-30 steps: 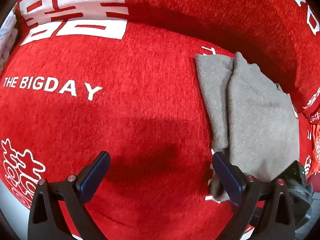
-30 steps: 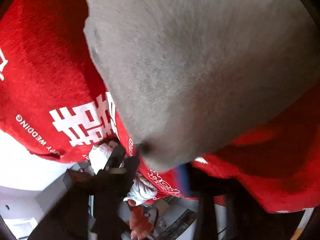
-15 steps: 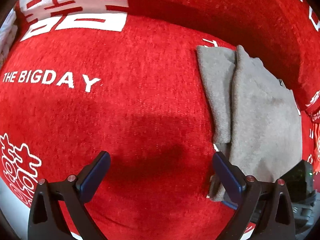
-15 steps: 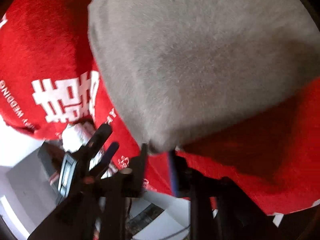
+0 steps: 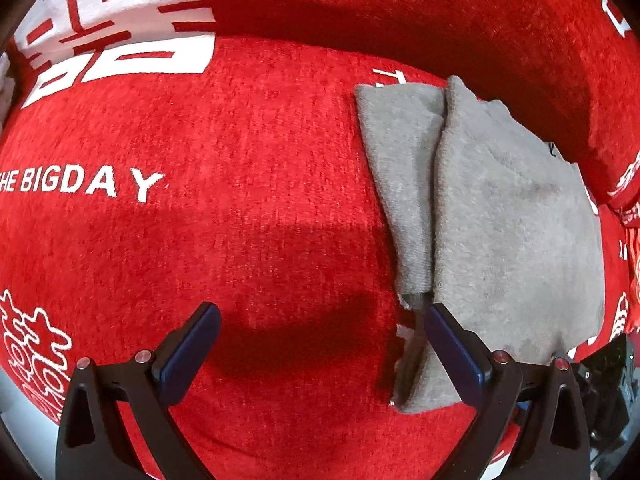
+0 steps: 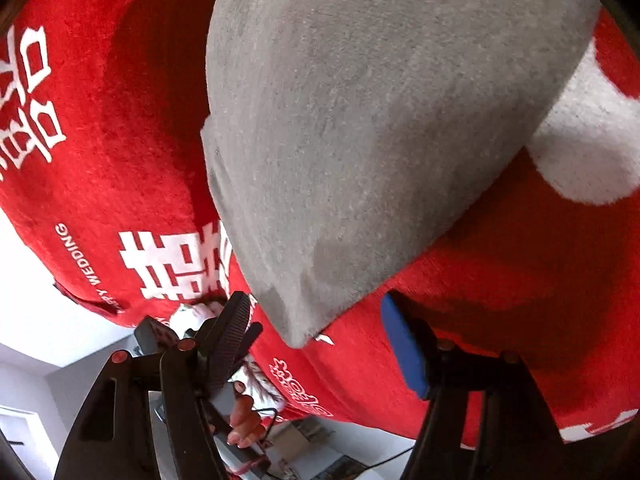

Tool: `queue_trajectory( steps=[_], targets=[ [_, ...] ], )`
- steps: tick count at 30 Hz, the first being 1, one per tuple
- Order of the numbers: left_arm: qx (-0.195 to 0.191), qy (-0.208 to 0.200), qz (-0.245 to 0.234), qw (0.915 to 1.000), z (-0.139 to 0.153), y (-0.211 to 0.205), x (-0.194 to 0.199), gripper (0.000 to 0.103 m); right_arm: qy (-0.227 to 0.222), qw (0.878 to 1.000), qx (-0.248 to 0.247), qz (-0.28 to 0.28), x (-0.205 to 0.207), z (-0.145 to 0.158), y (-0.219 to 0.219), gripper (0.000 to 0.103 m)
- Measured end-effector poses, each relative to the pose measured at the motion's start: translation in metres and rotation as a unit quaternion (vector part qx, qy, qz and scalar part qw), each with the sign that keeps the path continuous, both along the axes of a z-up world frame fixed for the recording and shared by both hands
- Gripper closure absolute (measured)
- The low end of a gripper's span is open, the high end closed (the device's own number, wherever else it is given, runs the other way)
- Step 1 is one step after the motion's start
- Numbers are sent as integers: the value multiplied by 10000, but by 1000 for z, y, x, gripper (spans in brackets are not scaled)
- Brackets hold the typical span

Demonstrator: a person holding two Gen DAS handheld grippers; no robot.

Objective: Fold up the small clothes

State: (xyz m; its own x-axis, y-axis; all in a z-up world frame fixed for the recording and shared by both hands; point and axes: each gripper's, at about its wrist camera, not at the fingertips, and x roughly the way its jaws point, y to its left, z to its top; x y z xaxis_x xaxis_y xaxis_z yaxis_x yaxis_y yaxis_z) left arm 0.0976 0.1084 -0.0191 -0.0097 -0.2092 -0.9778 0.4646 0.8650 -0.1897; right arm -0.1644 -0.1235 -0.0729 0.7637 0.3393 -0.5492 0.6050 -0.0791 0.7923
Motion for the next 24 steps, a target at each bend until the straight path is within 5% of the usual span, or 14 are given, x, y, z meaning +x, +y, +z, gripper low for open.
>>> queue_trajectory(
  steps=[14,16,17,18,24],
  targets=[
    [-227,294,160,9992,-9,-15,24,1,-631,9959,427,-482,60,-17,11,31],
    [-460,573,254,9970,-13,-13,31,1,-695,9932,657,-668,59,-22,10,51],
    [-580,682,301,9955,-14,-12,34,1,-671,9920,776,-741,57,-25,9,80],
    [-688,763,359,9941,-14,-11,37,1,-660,9912,851,-766,55,-27,8,94],
    [-1662,1335,546,9755,-11,-18,59,1,-1202,9871,808,-674,55,-5,1,94]
  ],
)
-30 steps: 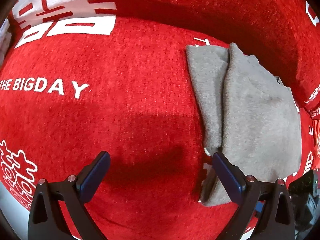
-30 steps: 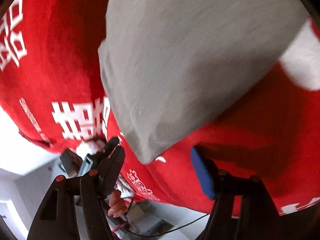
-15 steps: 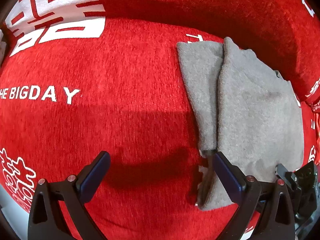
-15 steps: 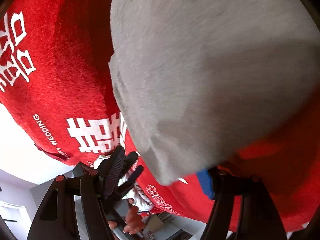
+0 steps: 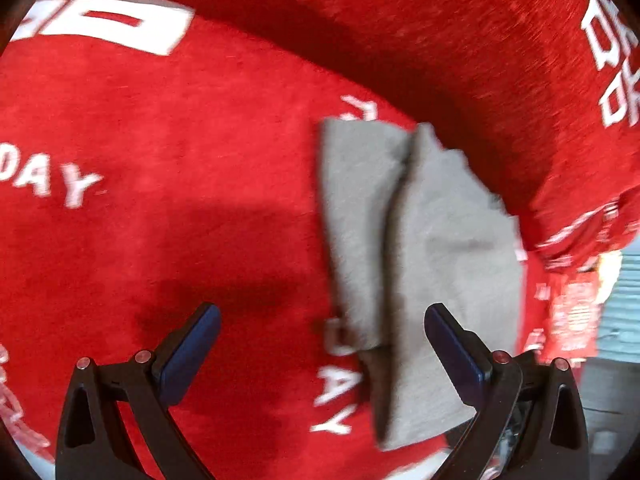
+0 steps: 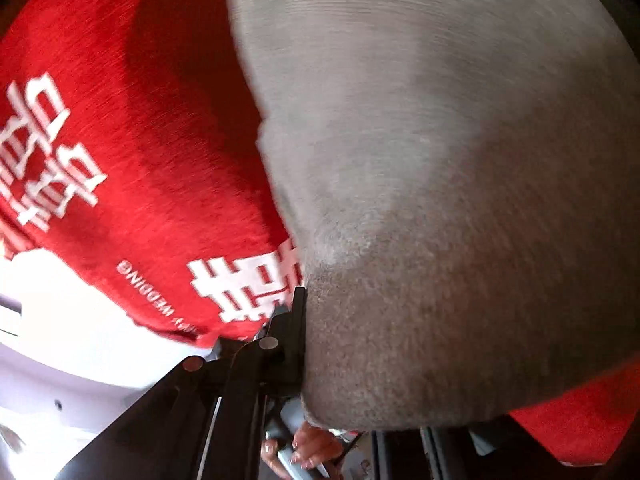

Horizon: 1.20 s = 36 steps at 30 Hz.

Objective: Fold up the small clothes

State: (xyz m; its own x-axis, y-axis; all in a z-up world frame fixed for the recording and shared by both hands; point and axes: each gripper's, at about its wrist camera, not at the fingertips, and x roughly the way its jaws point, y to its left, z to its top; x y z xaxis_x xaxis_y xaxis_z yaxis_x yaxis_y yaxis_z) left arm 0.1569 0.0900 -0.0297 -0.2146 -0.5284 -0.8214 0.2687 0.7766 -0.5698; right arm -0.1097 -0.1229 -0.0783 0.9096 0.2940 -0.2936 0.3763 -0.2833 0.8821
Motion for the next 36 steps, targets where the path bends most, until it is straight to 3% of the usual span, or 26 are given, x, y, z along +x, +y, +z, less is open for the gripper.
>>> queue_trajectory(
  steps=[4,10,14,16,17,18,19,20,21,23,25,27,30,32,34,36],
  targets=[
    [-763,730,-197,9942,-12,-31,12,1,-253,9995,-159,79,5,18,-10,94],
    [-1033,931,-704,9878,-16,-86,3,1,-345,9979,-434,321,11,35,-17,94],
    [-979,750,-1023,9871,-9,-118,-17,1,0,9942,-670,843,14,35,-11,94],
    [-684,430,-1106,9906,-8,-130,-22,18,430,9845,-877,1460,12,36,-7,89],
    [-459,277,-1184,9915,-9,-134,-22,40,594,9789,-956,1706,10,37,-7,84],
    [-258,236,-1246,9916,-12,-138,-23,55,741,9711,-1031,2023,7,39,-7,73],
    [-158,216,-1257,9917,-16,-138,-25,56,824,9635,-1119,2290,3,44,-9,65],
    [-96,184,-1260,9918,-17,-133,-24,56,873,9577,-1256,2439,-1,51,-12,44],
    [-29,146,-1270,9918,-18,-132,-25,56,913,9521,-1458,2528,-6,60,-18,38],
    [99,80,-1307,9913,-19,-133,-27,56,1041,9411,-1959,2552,-14,80,-37,38],
    [210,61,-1271,9917,-20,-136,-31,55,1255,9328,-2433,2346,-16,95,-63,45],
    [289,50,-1204,9923,-21,-140,-33,54,1478,9272,-2648,2197,-9,99,-84,96],
    [455,-64,-1155,9922,-20,-145,-37,54,1876,9111,-2961,2169,17,93,-109,98],
    [593,-289,-1214,9904,-17,-154,-44,55,2061,8897,-3268,2432,35,83,-113,98],
    [713,-544,-1313,9873,-15,-162,-51,69,2276,8683,-3333,2883,46,60,-112,101],
    [739,-721,-1176,9877,-8,-160,-52,83,2120,8773,-3272,2800,47,56,-113,103]
  ],
)
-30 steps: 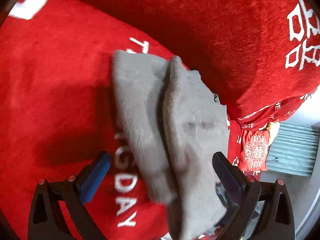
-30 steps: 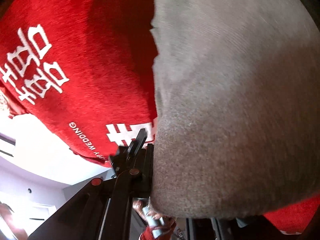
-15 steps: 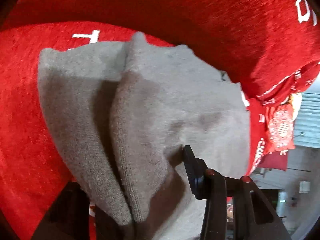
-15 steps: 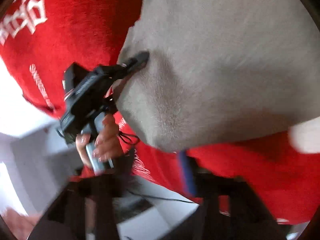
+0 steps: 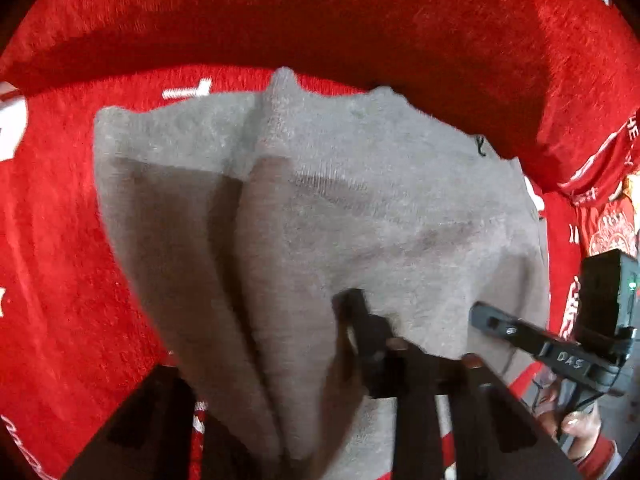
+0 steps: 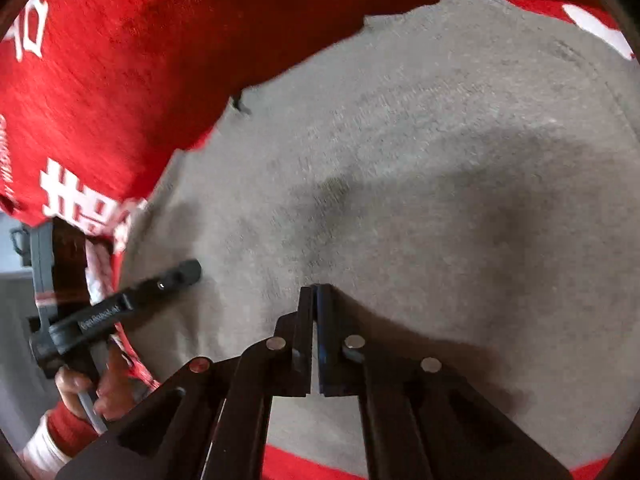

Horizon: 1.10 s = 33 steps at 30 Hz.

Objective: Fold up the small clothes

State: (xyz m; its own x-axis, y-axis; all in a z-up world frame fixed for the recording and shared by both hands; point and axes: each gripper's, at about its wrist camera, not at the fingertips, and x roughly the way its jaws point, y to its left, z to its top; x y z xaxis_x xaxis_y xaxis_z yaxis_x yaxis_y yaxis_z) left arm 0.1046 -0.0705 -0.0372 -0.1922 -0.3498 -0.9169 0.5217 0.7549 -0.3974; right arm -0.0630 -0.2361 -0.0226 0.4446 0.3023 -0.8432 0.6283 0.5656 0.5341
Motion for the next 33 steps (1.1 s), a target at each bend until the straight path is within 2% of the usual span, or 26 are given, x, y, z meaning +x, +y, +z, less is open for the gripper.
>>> queue_trajectory(
  steps=[1,5,10,11,14,16,18,21,23,25,26,27,28,31,33],
  targets=[
    [-22,-3,81,10000,3,1,0,85,-60,9999,105,-17,-2,1,-2,103],
    [-558,38,408,9976,36,-4,-5,87,-452,9957,797,-107,-26,-1,-9,99],
    [-1094,-210,-41,9938,93,-53,-34,87,-893,9876,1220,-427,-70,9,-31,96],
    [-1228,-303,-261,9916,108,-74,-48,87,-985,9854,1283,-540,-81,12,-38,95],
    [-1381,-414,-742,9868,129,-129,-82,87,-1201,9801,1335,-844,-117,21,-58,95],
    [-1294,-610,-1039,9843,130,-165,-106,87,-1284,9773,1322,-1049,-142,23,-69,95],
    [-970,-844,-1399,9818,118,-202,-134,87,-1278,9736,1328,-1344,-166,19,-83,95],
    [-344,-996,-1913,9759,68,-251,-173,86,-1278,9625,1543,-1829,-195,0,-98,95],
    [53,-1102,-2099,9715,44,-264,-187,85,-1306,9552,1698,-2042,-207,-12,-103,95],
    [123,-1353,-2235,9652,39,-265,-200,74,-1338,9500,1830,-2149,-212,-24,-108,95],
    [114,-1555,-2305,9605,44,-268,-209,58,-1356,9487,1872,-2158,-214,-26,-108,95],
    [93,-1587,-2337,9592,47,-269,-212,41,-1384,9473,1915,-2163,-216,-29,-108,95],
    [-22,-1669,-2368,9571,56,-271,-218,37,-1402,9460,1958,-2168,-218,-31,-110,95],
    [-269,-1827,-2615,9474,74,-274,-233,36,-1439,9422,2068,-2208,-217,-35,-111,95],
    [-399,-1725,-2652,9478,83,-275,-233,36,-1440,9398,2134,-2248,-216,-39,-116,95]
  ],
)
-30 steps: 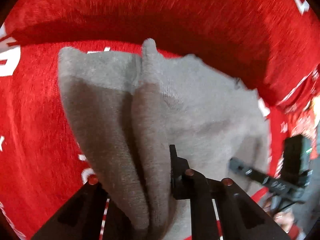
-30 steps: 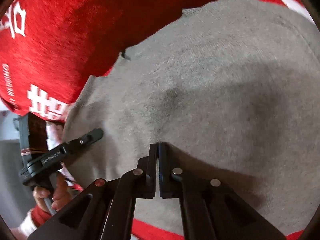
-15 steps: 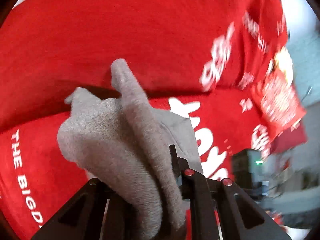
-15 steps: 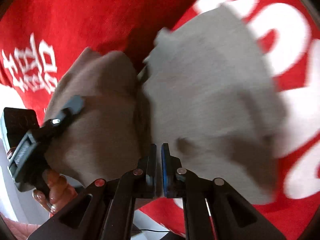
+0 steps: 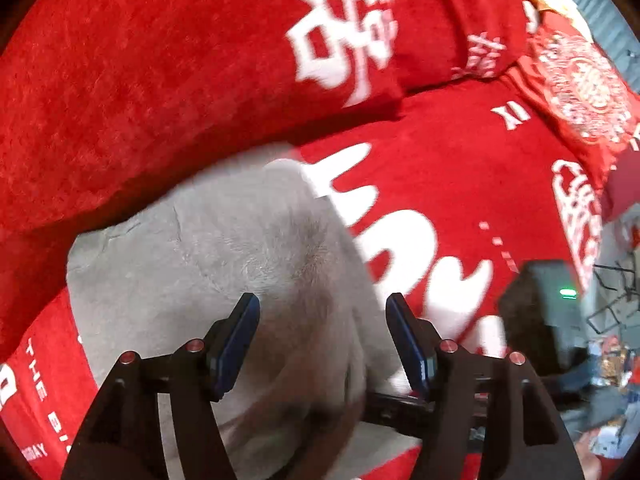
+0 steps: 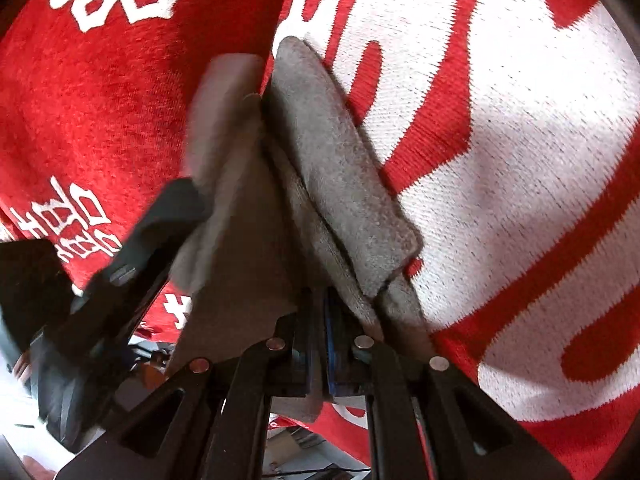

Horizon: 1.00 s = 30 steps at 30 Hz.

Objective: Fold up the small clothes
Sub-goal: 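Fold the sweater bundle in half with the right gripper while the left gripper releases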

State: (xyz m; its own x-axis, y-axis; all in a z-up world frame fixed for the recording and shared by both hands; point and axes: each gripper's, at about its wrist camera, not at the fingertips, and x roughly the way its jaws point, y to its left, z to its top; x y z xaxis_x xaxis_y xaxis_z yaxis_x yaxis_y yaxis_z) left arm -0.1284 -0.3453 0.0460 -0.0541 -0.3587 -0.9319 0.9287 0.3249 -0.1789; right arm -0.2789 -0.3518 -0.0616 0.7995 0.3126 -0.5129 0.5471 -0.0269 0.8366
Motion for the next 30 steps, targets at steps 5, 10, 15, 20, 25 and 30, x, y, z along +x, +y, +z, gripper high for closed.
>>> queue_trajectory(
  steps=[5,10,15,20,25,30],
  targets=[
    [-440,75,483,9978,34,26,26,23,-272,9985,283,-370,-20,-6,-17,78],
    [-99,-274,1487,9885,29,86,87,11,-919,9893,682,-905,-35,-10,-31,44],
    [411,-260,2168,9750,2,130,124,11,-779,9941,650,-384,-5,-4,-42,43],
    [643,-165,2331,9702,-22,138,118,11,217,9935,-794,783,29,39,-41,84],
    [520,-226,2068,9767,-15,139,100,11,453,9835,-1468,960,9,64,-40,85],
    [627,-159,1973,9782,-34,138,85,8,966,9865,-1094,738,-16,26,-46,80]
  ],
)
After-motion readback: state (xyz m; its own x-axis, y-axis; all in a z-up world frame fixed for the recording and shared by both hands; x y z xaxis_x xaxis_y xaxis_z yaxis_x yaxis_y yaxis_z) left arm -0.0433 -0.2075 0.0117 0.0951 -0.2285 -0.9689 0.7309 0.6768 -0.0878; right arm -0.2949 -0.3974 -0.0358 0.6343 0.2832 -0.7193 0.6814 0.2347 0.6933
